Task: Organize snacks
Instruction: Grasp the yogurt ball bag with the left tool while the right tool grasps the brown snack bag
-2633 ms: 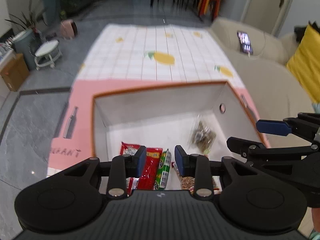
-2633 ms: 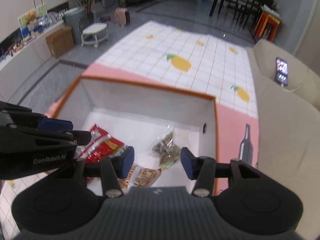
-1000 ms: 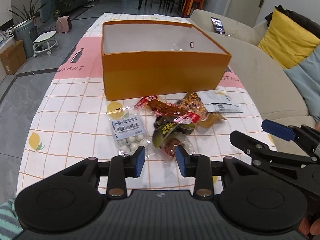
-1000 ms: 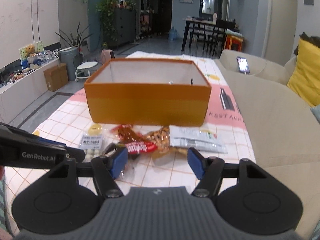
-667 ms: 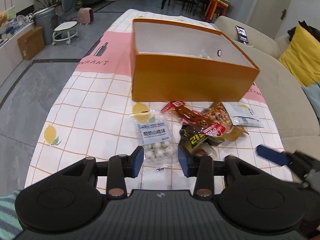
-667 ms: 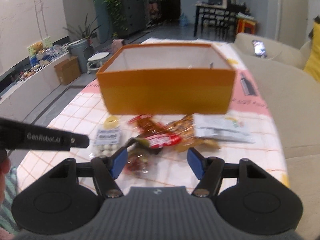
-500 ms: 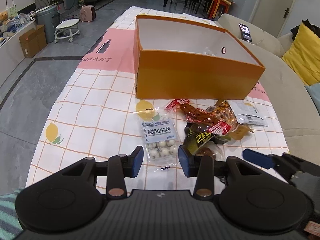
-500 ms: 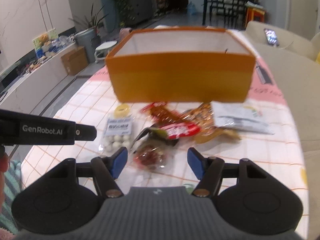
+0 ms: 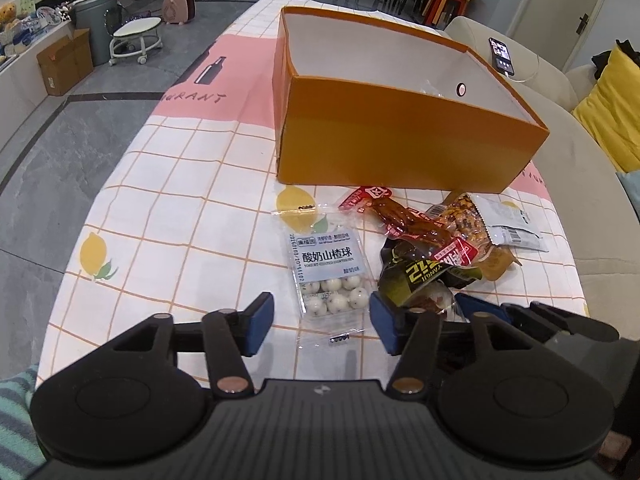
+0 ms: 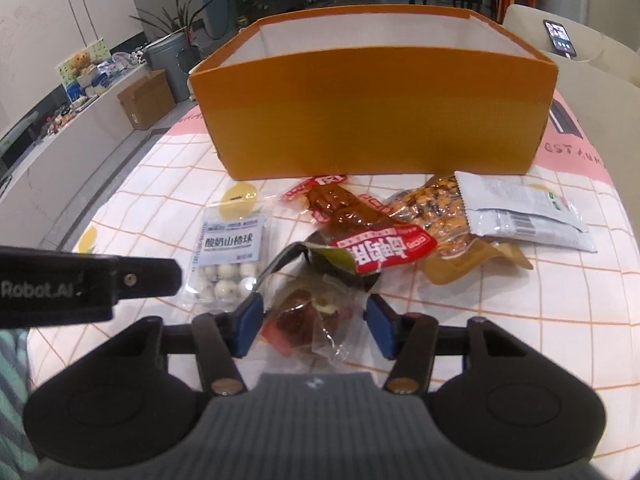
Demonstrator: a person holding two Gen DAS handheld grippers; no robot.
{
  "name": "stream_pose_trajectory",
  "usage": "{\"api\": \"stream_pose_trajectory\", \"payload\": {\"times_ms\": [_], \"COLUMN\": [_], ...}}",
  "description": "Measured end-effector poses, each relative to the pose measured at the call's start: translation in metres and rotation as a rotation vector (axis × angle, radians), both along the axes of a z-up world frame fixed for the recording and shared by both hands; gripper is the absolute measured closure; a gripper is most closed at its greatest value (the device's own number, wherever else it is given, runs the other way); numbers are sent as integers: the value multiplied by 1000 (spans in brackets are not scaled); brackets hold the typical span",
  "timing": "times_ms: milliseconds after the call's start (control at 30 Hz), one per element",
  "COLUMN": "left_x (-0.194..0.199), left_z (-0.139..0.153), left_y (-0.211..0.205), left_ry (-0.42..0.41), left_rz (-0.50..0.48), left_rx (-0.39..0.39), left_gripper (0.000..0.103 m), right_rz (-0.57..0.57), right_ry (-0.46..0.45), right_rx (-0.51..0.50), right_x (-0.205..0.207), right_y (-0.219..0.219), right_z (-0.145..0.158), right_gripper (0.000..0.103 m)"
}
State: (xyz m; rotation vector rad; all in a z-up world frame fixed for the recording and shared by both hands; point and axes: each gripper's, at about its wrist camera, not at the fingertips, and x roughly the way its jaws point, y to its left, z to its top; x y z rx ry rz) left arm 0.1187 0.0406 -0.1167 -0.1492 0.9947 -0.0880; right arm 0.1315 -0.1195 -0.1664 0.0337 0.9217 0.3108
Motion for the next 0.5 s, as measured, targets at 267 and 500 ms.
{"api": "stream_pose_trajectory", "payload": {"times_ms": [267,500], "left_x": [21,39], "left_z": [-14,-36], "left_y": [-11,-21], "left_ry": [35,57], "left_rz": [22,58], "left_rx": [-12,23], "left_gripper": [22,21], "right_rz": [-49,-84], "right_ry": [-24,-21], "right_rx": [-94,-96], "right_x": [-10,-8], "right_y": [-20,-35], "right_z": [4,3], "right_gripper": [61,61]}}
